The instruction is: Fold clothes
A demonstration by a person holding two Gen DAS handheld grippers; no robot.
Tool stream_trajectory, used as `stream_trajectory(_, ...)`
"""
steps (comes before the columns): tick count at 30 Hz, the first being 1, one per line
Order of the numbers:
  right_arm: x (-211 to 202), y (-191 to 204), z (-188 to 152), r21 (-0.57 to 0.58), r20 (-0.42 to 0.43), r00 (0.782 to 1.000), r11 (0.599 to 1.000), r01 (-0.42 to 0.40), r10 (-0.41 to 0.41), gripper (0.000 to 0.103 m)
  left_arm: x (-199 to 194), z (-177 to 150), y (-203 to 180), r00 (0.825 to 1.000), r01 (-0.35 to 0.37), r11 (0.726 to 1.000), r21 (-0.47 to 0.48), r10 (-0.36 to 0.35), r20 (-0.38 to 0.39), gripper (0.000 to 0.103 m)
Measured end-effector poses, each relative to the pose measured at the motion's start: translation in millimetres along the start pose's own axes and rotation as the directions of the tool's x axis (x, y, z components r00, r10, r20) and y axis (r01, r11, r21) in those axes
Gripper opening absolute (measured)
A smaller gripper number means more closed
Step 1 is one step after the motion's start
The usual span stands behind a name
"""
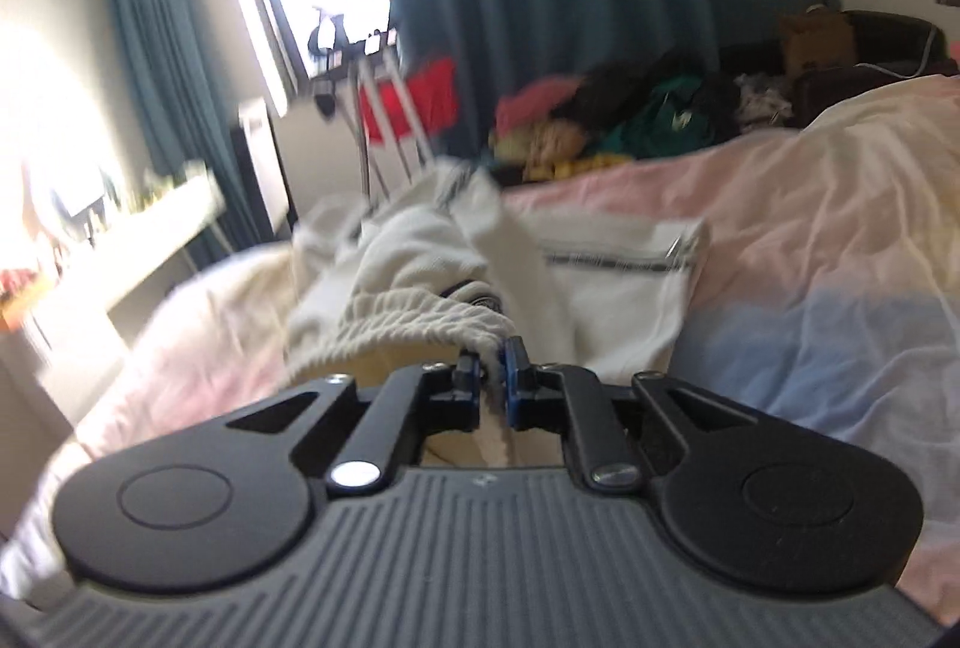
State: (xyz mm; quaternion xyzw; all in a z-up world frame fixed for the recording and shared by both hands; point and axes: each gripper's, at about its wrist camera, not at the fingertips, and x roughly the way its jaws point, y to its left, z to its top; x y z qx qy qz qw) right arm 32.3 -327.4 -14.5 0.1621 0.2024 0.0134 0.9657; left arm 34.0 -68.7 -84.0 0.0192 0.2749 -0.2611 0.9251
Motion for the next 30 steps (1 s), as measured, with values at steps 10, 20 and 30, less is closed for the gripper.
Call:
stream_trajectory(10, -33.0, -26.6, -0.7, 0.071, 0.038, 0.999, 0.997, -0.017, 0.014, 0.011, 82.8, 25.7, -85.0, 0.995, -0.089, 0.992, 0.092, 0.092, -0.033, 0.103)
stream_trajectory(20, -22.8, -52.0, -10.9, 0.118, 0.031, 0.995, 0.989, 0.090, -0.095, 0.011, 72.3, 27.5, -75.9, 0.956, -0.283, 0.948, 0.145, 0.291, -0.034, 0.051)
stream_trajectory(30, -49.8, -42.6, -27.3, 0.174, 0.028, 0.999, 0.984, 0.031, -0.037, 0.011, -32.1, 71.2, -16.4, 0.889, -0.427, 0.904, -0.025, 0.424, 0.172, 0.013)
